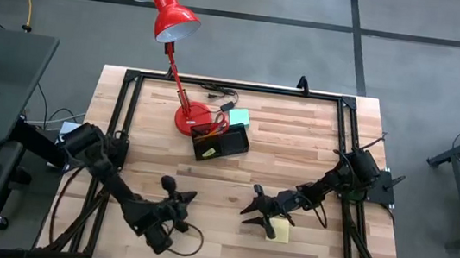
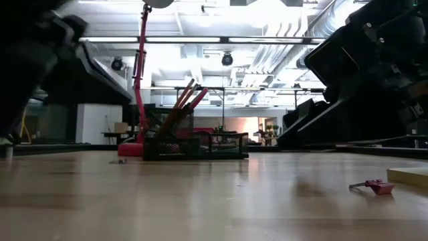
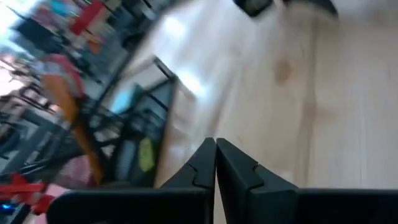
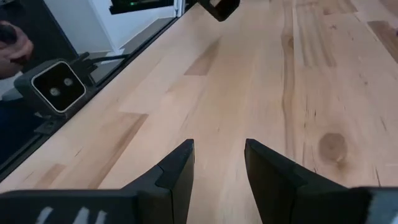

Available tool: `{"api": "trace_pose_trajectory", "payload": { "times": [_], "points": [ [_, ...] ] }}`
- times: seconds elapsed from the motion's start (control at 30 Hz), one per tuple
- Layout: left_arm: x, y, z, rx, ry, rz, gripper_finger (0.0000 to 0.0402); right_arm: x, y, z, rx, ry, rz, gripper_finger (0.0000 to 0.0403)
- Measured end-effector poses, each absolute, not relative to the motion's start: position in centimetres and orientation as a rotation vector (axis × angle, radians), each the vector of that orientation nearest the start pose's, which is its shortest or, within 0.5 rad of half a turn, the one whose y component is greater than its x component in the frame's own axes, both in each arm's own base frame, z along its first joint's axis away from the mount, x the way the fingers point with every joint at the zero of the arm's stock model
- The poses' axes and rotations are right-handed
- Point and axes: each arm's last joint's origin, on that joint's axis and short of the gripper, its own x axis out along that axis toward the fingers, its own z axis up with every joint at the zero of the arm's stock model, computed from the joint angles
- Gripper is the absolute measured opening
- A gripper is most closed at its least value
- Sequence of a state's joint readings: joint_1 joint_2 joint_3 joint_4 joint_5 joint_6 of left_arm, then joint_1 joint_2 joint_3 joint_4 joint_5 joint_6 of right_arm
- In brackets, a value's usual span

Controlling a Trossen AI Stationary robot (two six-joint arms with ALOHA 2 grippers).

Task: Pick and place office supplies into organizer
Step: Put the blue binder clip into the desk organizer

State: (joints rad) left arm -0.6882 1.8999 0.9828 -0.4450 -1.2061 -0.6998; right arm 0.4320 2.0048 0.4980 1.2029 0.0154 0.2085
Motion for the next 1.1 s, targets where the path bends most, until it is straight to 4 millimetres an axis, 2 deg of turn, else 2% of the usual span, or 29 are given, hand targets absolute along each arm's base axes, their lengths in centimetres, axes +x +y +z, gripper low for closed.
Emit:
{"api": "trace_pose_trajectory", "payload": {
  "times": [0.17,0.27,0.37,0.47,0.6,0.73,0.83,0.97,1.1],
  "points": [
    [23.0,-17.6,10.1,0.288,0.303,0.762,0.0001,27.2,12.5,7.5,0.142,0.32,0.393,0.0134],
    [21.1,-16.4,8.7,0.208,0.266,0.772,0.0007,27.2,12.6,7.5,0.142,0.323,0.402,0.0134],
    [20.3,-15.5,7.8,0.133,0.288,0.783,0.0018,27.2,12.6,7.5,0.139,0.323,0.403,0.0134],
    [19.7,-14.5,7.1,0.082,0.321,0.807,0.0045,27.2,12.6,7.5,0.135,0.322,0.404,0.0134],
    [18.6,-13.6,6.4,0.015,0.317,0.832,0.0115,27.2,12.6,7.6,0.137,0.316,0.405,0.0134],
    [18.5,-12.4,6.1,0.025,0.33,0.872,0.0192,27.2,12.6,7.6,0.134,0.314,0.405,0.0134],
    [19.0,-11.3,6.0,0.006,0.363,0.927,0.0232,27.2,12.6,7.6,0.133,0.313,0.402,0.0134],
    [19.8,-10.3,5.6,-0.065,0.498,0.977,0.0258,27.2,12.5,7.6,0.134,0.313,0.402,0.0134],
    [20.9,-10.3,5.6,-0.051,0.526,0.94,0.0258,27.2,12.5,7.6,0.133,0.313,0.402,0.0134]
  ]
}}
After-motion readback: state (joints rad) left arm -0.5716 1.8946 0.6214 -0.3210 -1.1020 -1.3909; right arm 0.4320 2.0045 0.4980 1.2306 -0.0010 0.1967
